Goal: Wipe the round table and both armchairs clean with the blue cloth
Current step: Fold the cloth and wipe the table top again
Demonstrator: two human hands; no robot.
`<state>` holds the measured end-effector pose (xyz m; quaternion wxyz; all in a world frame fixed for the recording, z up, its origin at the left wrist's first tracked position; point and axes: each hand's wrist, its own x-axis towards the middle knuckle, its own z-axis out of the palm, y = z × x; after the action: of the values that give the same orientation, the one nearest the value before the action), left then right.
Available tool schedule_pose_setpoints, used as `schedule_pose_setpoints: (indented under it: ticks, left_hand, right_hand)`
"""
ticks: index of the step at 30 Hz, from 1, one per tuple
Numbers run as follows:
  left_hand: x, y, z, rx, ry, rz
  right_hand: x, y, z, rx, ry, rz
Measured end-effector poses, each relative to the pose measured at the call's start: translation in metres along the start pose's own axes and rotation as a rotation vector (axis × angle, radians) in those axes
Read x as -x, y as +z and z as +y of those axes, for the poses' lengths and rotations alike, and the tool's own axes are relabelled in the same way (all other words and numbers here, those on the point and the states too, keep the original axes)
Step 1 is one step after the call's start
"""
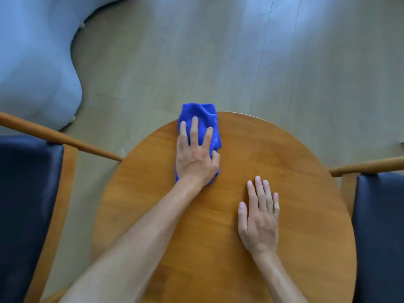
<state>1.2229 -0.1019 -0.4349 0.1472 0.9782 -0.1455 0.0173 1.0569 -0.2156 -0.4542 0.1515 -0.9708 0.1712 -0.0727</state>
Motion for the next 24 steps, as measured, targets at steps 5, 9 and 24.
schedule_pose_setpoints:
  ticks: [5,9,24]
  left_hand:
    - [-0.001,0.038,0.121,0.019,0.413,-0.203]
    - [-0.015,0.025,0.079,0.026,0.547,-0.188]
    - [0.047,0.020,0.148,0.295,0.202,-0.288]
  right_hand:
    - [0.000,-0.004,0.005,-0.478,0.224,0.151]
    - [0.001,-0.006,0.006,-0.510,0.225,0.141]
    - [-0.016,-0.045,0.019,-1.002,0.585,0.249]
